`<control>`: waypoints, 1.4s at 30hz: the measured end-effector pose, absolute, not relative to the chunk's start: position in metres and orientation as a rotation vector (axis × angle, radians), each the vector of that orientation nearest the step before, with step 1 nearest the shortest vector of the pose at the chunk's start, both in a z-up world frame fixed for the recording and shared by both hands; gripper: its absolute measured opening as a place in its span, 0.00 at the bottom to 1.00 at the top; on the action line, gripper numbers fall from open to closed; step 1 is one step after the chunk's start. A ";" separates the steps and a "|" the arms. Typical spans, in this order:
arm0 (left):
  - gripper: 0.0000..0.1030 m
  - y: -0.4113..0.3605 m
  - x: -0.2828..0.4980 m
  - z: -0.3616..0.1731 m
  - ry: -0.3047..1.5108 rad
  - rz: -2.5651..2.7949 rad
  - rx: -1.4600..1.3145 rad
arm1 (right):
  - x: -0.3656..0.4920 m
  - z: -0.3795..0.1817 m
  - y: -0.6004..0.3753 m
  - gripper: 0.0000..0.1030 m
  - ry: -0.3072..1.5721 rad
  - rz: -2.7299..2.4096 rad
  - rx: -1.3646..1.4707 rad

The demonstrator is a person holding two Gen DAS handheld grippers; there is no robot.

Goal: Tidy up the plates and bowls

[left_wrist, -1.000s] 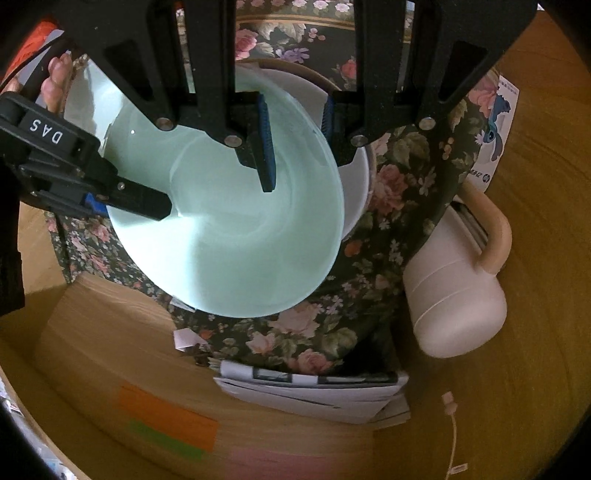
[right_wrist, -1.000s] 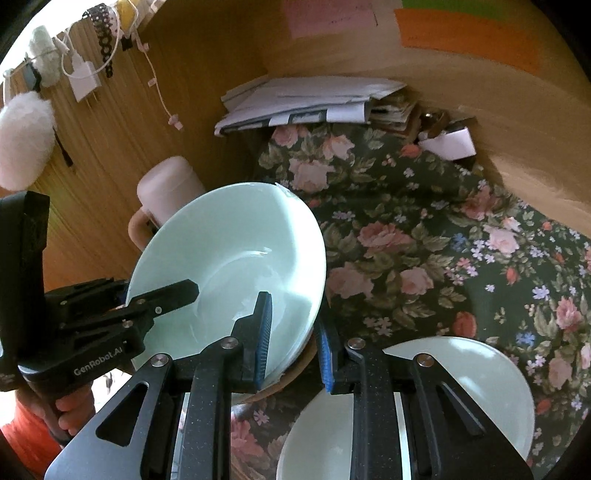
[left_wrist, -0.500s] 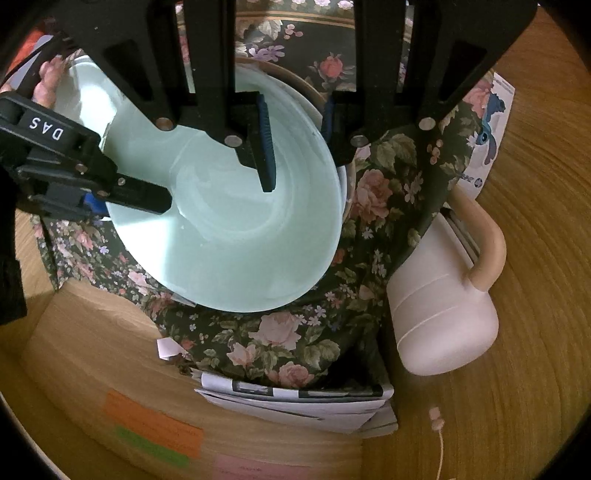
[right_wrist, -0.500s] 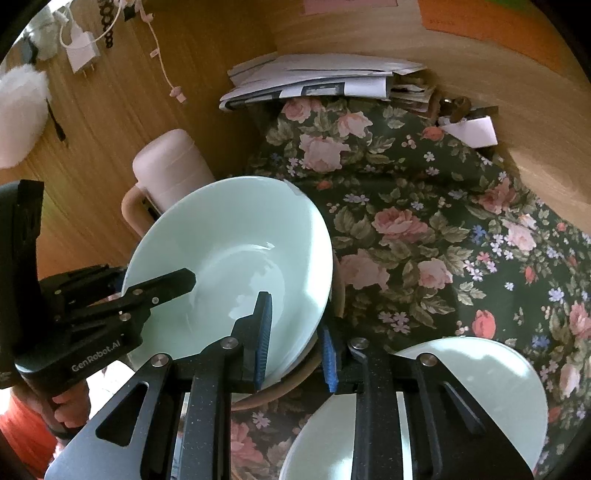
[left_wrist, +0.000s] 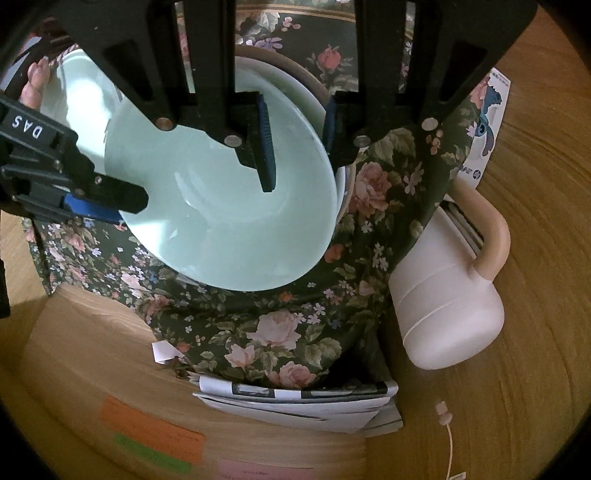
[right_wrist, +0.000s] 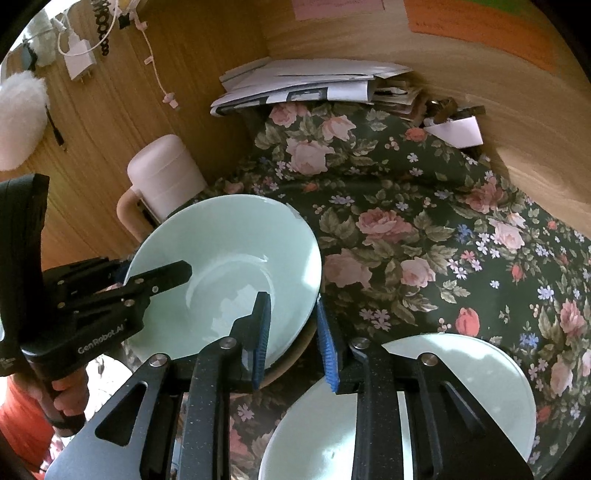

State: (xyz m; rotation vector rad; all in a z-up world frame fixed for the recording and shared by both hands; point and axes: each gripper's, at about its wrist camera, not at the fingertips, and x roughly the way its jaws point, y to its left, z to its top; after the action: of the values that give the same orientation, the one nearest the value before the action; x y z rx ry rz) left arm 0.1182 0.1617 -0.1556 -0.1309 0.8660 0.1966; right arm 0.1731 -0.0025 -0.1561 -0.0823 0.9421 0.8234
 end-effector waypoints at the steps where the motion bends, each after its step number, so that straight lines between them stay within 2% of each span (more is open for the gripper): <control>1: 0.22 0.161 0.120 -0.155 0.867 0.200 -0.124 | 0.173 -0.156 -0.003 0.26 0.941 0.823 -0.081; 3: 0.23 0.159 0.121 -0.153 0.867 0.202 -0.114 | 0.172 -0.153 -0.005 0.32 0.926 0.819 -0.077; 5: 0.28 0.158 0.123 -0.151 0.867 0.195 -0.114 | 0.170 -0.148 -0.007 0.44 0.907 0.815 -0.068; 8: 0.36 0.158 0.127 -0.147 0.854 0.204 -0.131 | 0.167 -0.140 -0.010 0.52 0.869 0.807 -0.066; 10: 0.38 0.157 0.130 -0.146 0.851 0.214 -0.123 | 0.166 -0.137 -0.010 0.52 0.858 0.807 -0.071; 12: 0.49 0.154 0.129 -0.141 0.828 0.232 -0.099 | 0.166 -0.135 -0.011 0.53 0.857 0.810 -0.071; 15: 0.57 0.146 0.123 -0.128 0.752 0.227 -0.037 | 0.166 -0.135 -0.011 0.53 0.859 0.807 -0.070; 21: 0.64 0.148 0.112 -0.120 0.737 0.211 -0.030 | 0.167 -0.136 -0.015 0.53 0.866 0.807 -0.069; 37: 0.64 0.175 0.100 -0.157 0.857 0.188 -0.174 | 0.175 -0.161 -0.004 0.53 0.961 0.839 -0.053; 42: 0.57 0.178 0.102 -0.168 0.892 0.166 -0.215 | 0.180 -0.168 0.003 0.53 0.980 0.833 -0.054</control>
State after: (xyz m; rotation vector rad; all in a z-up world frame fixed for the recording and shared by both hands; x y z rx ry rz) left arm 0.1015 0.1777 -0.1681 -0.2149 0.8925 0.1662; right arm 0.1799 0.0025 -0.1678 -0.0542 0.9797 0.8331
